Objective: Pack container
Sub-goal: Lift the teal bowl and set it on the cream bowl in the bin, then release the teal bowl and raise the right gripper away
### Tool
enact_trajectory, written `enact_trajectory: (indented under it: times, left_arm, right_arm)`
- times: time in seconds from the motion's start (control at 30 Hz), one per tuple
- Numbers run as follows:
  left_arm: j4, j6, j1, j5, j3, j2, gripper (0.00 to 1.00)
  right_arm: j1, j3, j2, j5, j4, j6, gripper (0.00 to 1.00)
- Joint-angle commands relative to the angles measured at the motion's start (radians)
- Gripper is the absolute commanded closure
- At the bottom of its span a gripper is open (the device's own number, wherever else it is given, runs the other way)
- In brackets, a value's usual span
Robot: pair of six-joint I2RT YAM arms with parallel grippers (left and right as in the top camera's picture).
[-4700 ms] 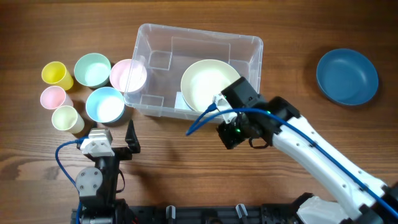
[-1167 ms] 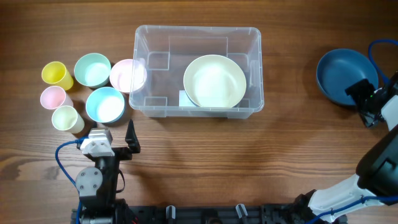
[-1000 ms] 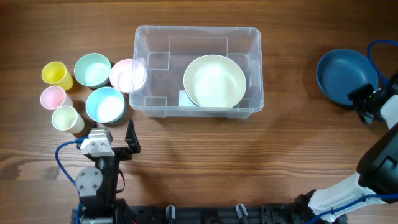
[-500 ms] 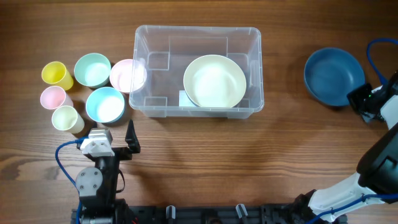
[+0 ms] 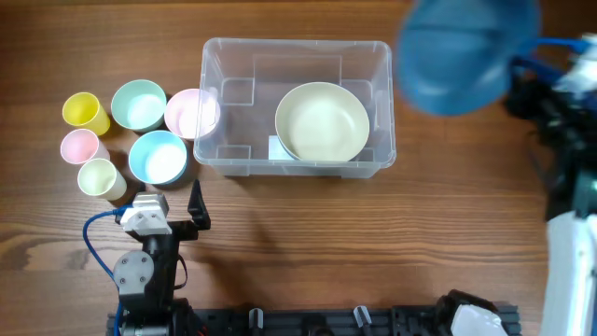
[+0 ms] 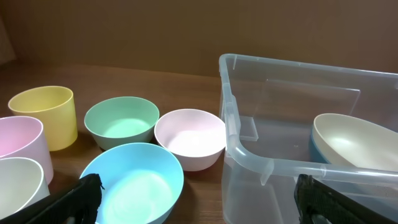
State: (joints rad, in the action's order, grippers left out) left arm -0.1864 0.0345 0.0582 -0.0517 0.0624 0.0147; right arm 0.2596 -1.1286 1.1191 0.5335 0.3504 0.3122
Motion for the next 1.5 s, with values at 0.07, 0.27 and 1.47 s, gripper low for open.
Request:
enact_trajectory:
  times: [0.07,0.27,1.47]
  left_arm:
    - [0.003,-0.016,-0.005,-0.011,-0.008,-0.006,0.0]
    - [0.003,-0.016,-0.005,-0.011,-0.008,-0.006,0.0]
    - [0.003,-0.016,-0.005,-0.011,-0.008,-0.006,0.0]
  right_arm:
    - [-0.457,-0.009,0.07,-0.354,-0.023,-0.029,0.96]
    - [-0.627,-0.01,0.323,-0.596,-0.082,-0.047,0.96]
    - [-0.227,-0.088,0.037,-0.87,0.386,0.055,0.0]
